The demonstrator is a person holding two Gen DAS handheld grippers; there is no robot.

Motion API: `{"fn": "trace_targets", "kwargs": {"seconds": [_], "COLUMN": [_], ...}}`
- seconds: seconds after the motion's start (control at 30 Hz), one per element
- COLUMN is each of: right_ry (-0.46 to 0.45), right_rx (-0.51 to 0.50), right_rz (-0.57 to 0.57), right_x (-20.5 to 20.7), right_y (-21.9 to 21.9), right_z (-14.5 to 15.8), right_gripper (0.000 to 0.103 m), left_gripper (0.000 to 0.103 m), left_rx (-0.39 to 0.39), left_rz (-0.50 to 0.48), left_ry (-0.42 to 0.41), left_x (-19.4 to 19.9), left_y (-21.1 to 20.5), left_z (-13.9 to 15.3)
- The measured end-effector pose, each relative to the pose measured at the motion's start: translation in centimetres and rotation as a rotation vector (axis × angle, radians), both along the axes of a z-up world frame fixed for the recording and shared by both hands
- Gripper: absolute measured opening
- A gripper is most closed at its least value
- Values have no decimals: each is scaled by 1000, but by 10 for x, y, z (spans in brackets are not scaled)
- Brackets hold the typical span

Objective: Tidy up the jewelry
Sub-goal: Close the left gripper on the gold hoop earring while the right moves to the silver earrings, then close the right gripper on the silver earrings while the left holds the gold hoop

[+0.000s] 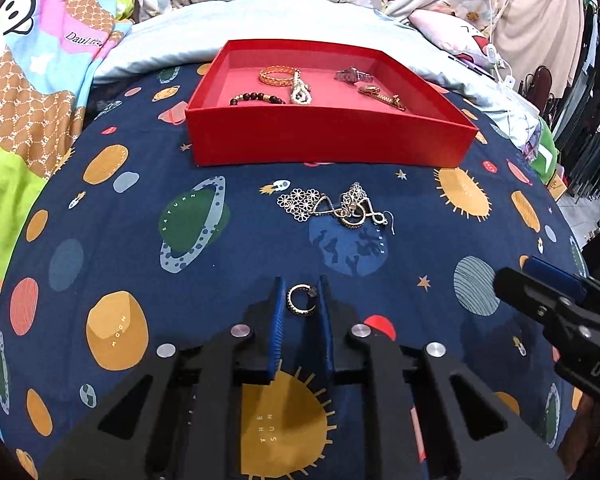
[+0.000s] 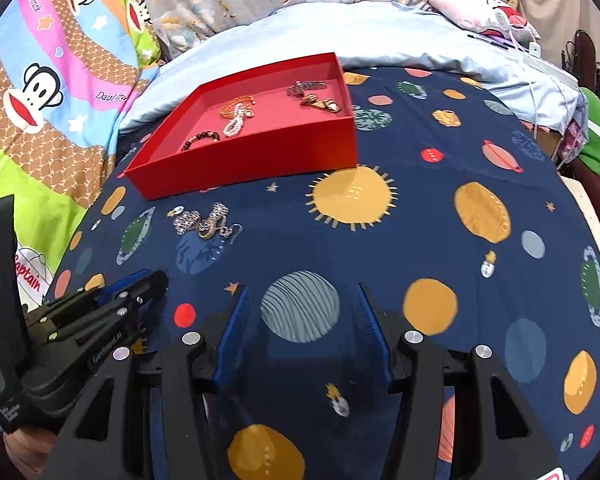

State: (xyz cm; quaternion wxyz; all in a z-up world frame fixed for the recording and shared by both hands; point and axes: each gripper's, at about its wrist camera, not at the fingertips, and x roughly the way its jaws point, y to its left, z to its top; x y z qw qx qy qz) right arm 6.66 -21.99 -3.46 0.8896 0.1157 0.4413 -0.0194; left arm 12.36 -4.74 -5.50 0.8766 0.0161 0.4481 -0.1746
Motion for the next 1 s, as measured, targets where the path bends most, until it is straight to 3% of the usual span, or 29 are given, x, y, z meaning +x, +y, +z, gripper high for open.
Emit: {"fn": "trace_targets", "kwargs": {"seconds": [0.17,0.4,0.67,0.77,0.9,1.0], "right_ry": [-5,1,-2,14,36,26], "right_rx": [2,6,63,74,115,101], "right_rz": [60,180,190,218,291,277], "right_x": [17,50,84,93,93,87], "right_y": [17,52,61,70,83,82], "right_z": [-1,-8,-13,-18,-23,-21], "right_gripper": [49,20,17,9,5,5], "left_gripper": [15,15,15,15,15,15], "left_rx": [-18,-32,-54,-60,-63,-69], "left_rz": [11,55,70,73,80,84], "left_ry": [10,11,5,10,19,25], "left_x": [-2,-2,2,4,8,9], "left_y": [11,39,52,55,57,59], "left_z": [4,15,22,22,19,17]}}
